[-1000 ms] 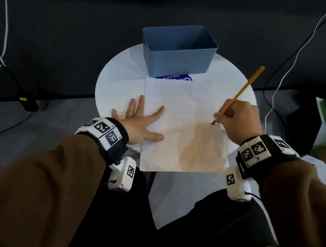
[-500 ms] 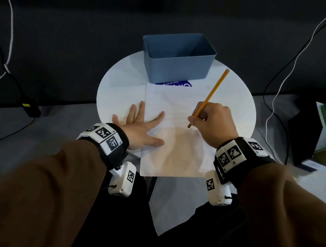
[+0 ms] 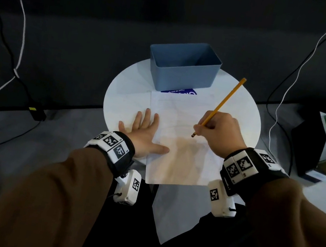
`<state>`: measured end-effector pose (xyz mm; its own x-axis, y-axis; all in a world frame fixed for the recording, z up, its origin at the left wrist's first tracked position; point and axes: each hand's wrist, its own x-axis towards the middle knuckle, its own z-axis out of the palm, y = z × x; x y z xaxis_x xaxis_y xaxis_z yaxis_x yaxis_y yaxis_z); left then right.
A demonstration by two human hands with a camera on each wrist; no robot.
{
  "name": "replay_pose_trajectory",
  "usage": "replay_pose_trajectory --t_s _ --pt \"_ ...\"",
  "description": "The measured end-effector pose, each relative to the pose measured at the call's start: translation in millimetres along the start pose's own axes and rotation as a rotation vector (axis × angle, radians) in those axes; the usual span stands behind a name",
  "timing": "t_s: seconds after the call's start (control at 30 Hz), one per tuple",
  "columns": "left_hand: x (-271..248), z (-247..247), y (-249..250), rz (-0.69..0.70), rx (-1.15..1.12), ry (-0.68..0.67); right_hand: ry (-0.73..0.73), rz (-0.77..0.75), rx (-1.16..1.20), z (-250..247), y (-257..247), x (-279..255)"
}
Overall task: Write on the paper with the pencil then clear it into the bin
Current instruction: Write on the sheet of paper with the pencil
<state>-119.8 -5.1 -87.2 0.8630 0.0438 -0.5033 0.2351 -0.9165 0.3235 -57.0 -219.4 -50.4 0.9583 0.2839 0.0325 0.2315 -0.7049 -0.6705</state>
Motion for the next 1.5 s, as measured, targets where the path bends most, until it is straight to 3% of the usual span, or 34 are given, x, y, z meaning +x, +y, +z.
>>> replay_pose_trajectory --t_s 0.13,0.37,0.57,0.8,0.93,1.1,1.23,1.5 --pt "-3 -5 -4 0.033 -0.052 -0.012 -0.084 0.086 0.078 18 -6 -2" --pt "-2 -11 -9 0.047 -0.076 -0.020 -0.087 0.356 0.287 19 -1 5" --pt "4 -27 -6 -0.023 -0.108 0.123 -0.139 0.374 0.318 20 -1 11" --pt "16 -19 -9 -0.046 -0.028 -0.021 -0.161 0.415 0.385 16 -6 12" --pt "16 -23 -6 -0.046 0.013 -0.062 -0.165 0.274 0.166 13 -5 23" --pt "19 -23 -5 -0.058 0.000 -0.077 -0.160 0.070 0.136 18 -25 34" --pt "17 -24 -2 -0.059 0.031 -0.080 -0.150 -0.065 -0.031 27 -36 41" --pt "13 -28 4 -0.076 0.054 -0.107 -0.197 -0.173 -0.134 42 -42 42"
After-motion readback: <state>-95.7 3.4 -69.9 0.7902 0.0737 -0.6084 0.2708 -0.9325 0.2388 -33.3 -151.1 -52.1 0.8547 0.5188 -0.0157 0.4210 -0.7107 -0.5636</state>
